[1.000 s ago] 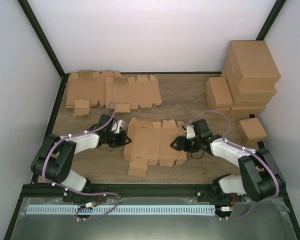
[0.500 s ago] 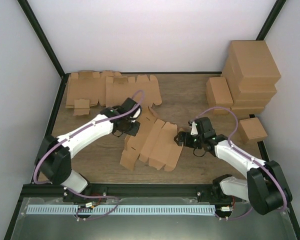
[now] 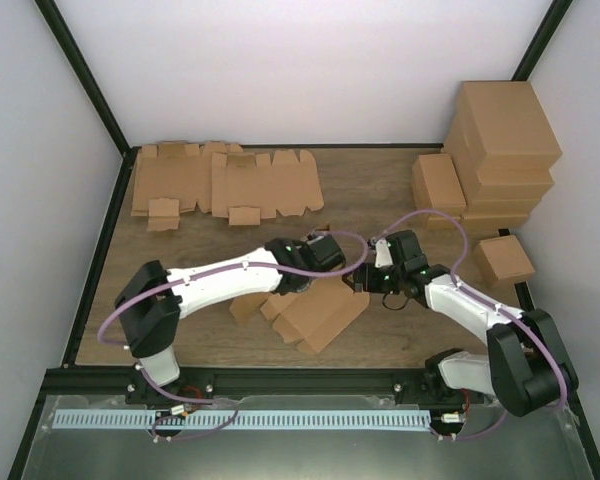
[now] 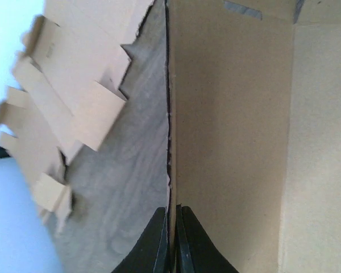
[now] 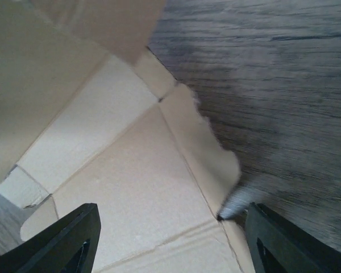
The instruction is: Fold the paper box
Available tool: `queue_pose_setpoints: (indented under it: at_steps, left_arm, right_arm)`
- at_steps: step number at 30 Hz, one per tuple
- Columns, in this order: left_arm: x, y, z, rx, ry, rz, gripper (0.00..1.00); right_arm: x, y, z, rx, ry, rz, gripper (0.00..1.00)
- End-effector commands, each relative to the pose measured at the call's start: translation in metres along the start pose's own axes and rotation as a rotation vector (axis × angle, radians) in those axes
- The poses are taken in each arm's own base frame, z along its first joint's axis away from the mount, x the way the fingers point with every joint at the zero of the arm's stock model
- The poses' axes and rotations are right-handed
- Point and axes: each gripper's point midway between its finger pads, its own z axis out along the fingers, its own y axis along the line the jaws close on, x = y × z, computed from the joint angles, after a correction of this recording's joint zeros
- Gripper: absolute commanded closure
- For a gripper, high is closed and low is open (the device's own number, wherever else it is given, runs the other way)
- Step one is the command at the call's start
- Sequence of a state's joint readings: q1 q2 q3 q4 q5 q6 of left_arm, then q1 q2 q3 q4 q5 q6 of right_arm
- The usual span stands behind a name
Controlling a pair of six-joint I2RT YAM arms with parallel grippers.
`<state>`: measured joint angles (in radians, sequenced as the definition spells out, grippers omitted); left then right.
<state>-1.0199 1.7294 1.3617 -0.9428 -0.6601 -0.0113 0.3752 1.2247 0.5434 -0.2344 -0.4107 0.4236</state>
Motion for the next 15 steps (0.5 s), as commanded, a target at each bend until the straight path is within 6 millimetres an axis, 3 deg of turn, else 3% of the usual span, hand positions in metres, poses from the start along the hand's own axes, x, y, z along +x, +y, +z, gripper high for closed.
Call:
queue_pose_setpoints:
  at_steps: [1, 6, 9, 15]
  left_arm:
    - [-0.009, 0.014, -0.001, -0.266, -0.031, 0.133, 0.96]
    - [-0.018, 0.012, -0.008, -0.346, -0.078, 0.147, 0.96]
    - [-0.019, 0.011, -0.012, -0.371, -0.099, 0.144, 0.96]
    - [-0.017, 0.002, -0.017, -0.397, -0.159, 0.124, 0.96]
  right_arm:
    - [-0.021, 0.028, -0.004, -0.125, -0.047, -0.097, 0.29]
    - [-0.036, 0.054, -0.014, -0.235, -0.067, -0.041, 0.37]
    - [-0.039, 0.068, -0.021, -0.316, -0.077, 0.085, 0.39]
    - [-0.065, 0.067, -0.056, -0.338, -0.291, 0.382, 0.38]
